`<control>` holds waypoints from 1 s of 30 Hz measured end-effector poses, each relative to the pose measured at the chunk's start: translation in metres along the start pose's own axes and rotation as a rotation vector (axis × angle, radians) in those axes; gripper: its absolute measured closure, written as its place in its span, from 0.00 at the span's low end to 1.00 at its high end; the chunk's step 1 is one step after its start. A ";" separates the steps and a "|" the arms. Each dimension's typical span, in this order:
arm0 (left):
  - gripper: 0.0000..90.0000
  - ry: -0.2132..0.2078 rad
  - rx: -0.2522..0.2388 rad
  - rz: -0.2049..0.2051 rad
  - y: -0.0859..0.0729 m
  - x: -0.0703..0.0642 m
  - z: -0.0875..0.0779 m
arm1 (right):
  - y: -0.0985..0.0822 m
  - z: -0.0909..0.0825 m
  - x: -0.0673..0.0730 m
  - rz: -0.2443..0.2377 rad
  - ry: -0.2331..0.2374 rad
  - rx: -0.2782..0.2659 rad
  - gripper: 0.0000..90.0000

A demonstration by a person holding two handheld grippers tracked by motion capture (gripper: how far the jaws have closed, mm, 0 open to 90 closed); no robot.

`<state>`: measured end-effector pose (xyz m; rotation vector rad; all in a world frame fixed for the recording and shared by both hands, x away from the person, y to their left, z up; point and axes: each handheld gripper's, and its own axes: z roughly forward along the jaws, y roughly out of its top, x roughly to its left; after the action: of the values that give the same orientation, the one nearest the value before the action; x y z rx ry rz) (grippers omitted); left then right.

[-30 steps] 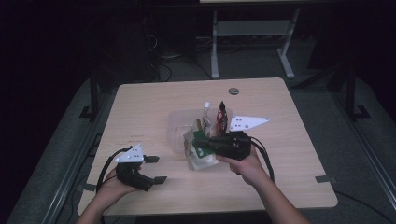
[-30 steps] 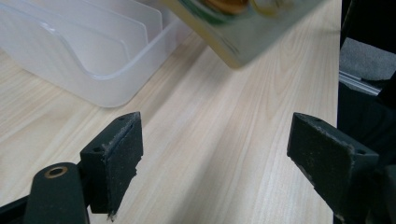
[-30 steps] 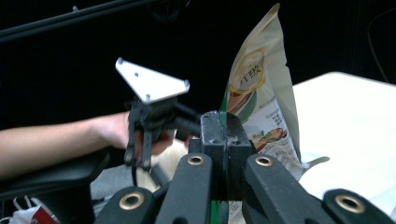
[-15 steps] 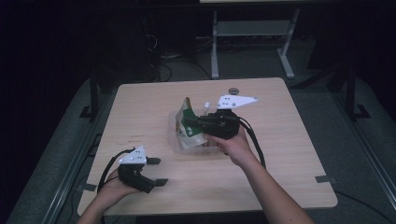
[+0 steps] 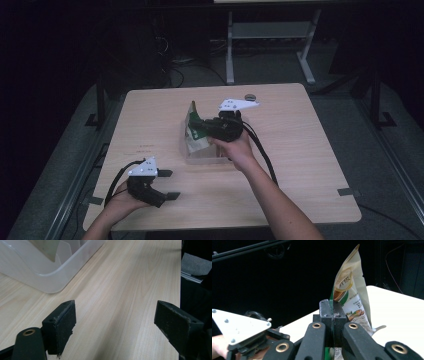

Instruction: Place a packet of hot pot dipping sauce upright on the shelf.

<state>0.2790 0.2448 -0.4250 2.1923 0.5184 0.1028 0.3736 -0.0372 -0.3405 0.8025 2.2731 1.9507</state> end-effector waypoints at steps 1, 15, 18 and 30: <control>0.19 -0.001 -0.002 -0.002 0.000 0.000 0.000 | -0.001 0.002 -0.001 0.001 -0.007 0.005 1.00; 0.19 -0.009 0.008 0.004 0.000 -0.001 0.005 | -0.019 0.020 -0.007 0.002 -0.057 0.090 0.98; 0.19 -0.009 0.007 0.004 0.000 -0.001 0.005 | -0.020 0.022 -0.007 -0.008 -0.066 0.103 0.95; 0.19 -0.012 0.002 -0.002 0.003 0.001 0.008 | -0.015 0.007 0.001 -0.047 -0.066 0.137 0.59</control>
<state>0.2832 0.2373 -0.4279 2.1934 0.5135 0.0877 0.3704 -0.0314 -0.3560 0.8045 2.3843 1.7384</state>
